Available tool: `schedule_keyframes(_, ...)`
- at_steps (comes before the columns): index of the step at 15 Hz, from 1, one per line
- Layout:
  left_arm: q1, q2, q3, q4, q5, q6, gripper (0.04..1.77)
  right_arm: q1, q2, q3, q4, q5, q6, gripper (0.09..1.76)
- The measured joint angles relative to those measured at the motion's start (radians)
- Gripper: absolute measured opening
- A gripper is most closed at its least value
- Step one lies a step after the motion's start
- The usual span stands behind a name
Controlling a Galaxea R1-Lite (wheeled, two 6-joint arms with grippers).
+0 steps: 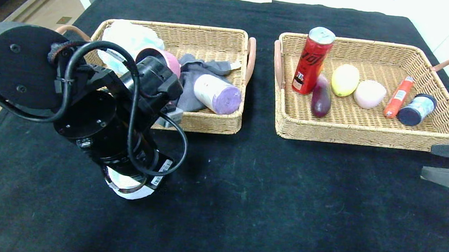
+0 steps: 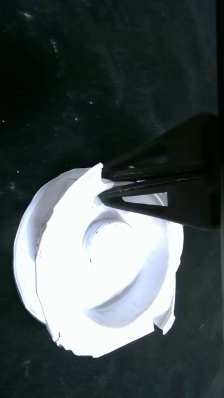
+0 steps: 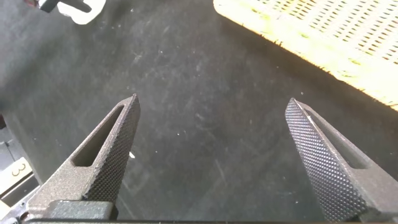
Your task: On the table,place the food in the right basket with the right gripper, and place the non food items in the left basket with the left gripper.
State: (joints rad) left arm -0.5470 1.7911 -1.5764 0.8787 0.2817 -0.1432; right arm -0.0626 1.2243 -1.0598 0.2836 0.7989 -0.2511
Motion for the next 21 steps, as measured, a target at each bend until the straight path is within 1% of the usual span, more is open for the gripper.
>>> schedule_keyframes(4, 0.001, 0.0, -0.004, 0.0, 0.014, 0.0, 0.11, 0.0, 0.0, 0.0, 0.0, 0.0, 0.0, 1.71)
schedule_keyframes(18, -0.001, -0.013, -0.014, 0.0, 0.018, 0.003, 0.11, 0.0, 0.0, 0.001, 0.0, 0.0, 0.0, 1.71)
schedule_keyframes(21, -0.014, -0.032, -0.022, 0.003, 0.037, 0.004, 0.11, 0.0, -0.001, 0.001, 0.0, 0.0, 0.001, 1.71)
